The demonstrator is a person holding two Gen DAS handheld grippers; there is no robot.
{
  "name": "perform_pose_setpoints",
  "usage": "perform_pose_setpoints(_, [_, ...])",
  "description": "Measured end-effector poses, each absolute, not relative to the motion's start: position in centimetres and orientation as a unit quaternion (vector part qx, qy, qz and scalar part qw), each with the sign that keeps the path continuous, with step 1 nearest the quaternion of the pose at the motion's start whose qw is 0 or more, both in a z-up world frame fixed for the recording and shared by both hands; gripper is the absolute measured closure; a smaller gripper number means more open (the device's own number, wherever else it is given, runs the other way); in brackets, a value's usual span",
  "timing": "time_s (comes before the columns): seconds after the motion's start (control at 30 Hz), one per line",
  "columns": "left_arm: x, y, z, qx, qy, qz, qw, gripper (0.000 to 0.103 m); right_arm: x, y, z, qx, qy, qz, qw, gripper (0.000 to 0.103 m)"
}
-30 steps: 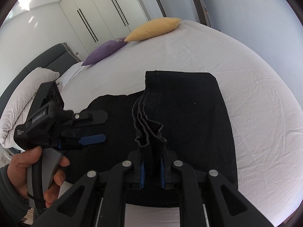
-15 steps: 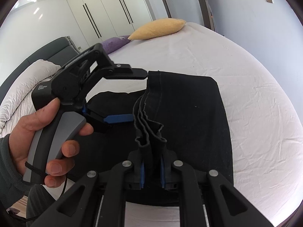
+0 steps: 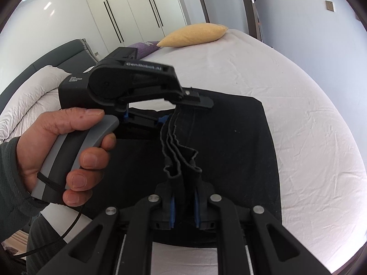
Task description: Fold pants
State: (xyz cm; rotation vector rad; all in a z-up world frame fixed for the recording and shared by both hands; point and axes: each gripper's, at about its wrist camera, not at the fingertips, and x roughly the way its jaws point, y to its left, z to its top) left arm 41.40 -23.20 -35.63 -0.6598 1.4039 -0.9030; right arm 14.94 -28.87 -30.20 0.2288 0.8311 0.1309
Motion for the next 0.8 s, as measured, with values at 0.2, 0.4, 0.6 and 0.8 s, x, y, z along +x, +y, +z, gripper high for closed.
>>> perform_pose_setpoints(0.2, [42.2, -25.0, -36.0, -0.296, 0.605, -0.399, 0.623, 0.096, 15.1, -28.4, -30.0, 0.102, 0.401, 0.063, 0.908, 0.09])
perform_pose_setpoints(0.4, [42.9, -24.5, -34.9, -0.289, 0.599, -0.406, 0.627, 0.097, 15.1, -27.0, -29.7, 0.082, 0.398, 0.069, 0.911, 0.09])
perform_pose_setpoints(0.6, [42.9, -21.6, -33.6, -0.272, 0.607, -0.404, 0.628, 0.097, 15.5, -24.4, -29.3, 0.065, 0.402, 0.091, 0.909, 0.09])
perform_pose_setpoints(0.8, [44.1, -19.0, -33.1, -0.272, 0.608, -0.389, 0.636, 0.097, 16.4, -21.1, -29.4, 0.058, 0.403, 0.119, 0.906, 0.09])
